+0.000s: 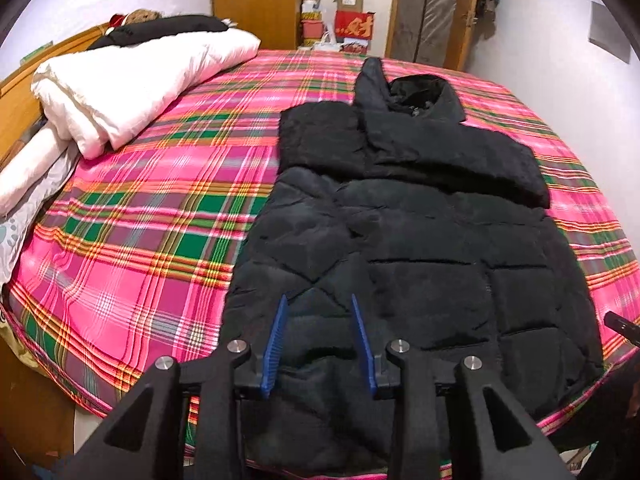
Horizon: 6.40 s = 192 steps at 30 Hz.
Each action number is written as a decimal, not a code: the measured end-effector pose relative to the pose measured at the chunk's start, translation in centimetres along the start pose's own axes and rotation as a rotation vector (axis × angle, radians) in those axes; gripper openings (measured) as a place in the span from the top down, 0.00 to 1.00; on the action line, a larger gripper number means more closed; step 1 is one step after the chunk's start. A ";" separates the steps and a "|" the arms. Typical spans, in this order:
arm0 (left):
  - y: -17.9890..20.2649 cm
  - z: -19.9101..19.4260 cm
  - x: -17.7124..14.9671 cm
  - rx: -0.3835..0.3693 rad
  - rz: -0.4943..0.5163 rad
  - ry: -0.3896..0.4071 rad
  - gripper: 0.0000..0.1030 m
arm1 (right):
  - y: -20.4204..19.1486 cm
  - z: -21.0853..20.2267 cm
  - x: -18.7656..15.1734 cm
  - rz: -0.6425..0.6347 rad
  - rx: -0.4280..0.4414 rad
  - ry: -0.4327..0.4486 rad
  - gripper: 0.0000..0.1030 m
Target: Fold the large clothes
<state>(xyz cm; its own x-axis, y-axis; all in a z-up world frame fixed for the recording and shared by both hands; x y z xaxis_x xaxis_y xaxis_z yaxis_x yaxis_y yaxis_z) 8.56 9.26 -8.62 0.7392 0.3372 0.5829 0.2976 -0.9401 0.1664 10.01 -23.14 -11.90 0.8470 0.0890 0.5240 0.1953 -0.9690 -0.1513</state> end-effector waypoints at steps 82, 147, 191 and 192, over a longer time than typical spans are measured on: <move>-1.1 3.8 22.5 -0.397 -0.424 0.113 0.90 | 3.2 -0.7 26.9 0.205 0.332 0.216 0.90; 19.1 25.1 30.6 -0.183 0.090 -0.075 0.66 | -6.6 17.6 38.7 -0.255 0.100 0.069 0.44; 6.4 8.0 11.4 -0.291 -0.031 -0.063 0.99 | -6.9 6.6 15.1 -0.153 0.143 -0.051 0.89; 5.8 7.8 10.7 -0.265 -0.024 -0.078 0.99 | -6.5 6.3 14.7 -0.151 0.137 -0.053 0.88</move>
<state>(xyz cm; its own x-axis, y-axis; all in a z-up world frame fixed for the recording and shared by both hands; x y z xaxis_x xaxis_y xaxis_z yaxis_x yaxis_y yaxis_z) 22.91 7.83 -7.60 0.7812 0.3525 0.5152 0.1544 -0.9088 0.3876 24.31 -14.05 -8.47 0.8272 0.2462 0.5051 0.3844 -0.9036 -0.1891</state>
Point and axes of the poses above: each gripper's, at about its wrist camera, not at the fingertips, and z roughly the way its jaws point, y to its right, x to its top, the point moved 7 cm from there along z, roughly the way its jaws point, and after that the axes turned 11 degrees about -z, right-handed, at the moved point
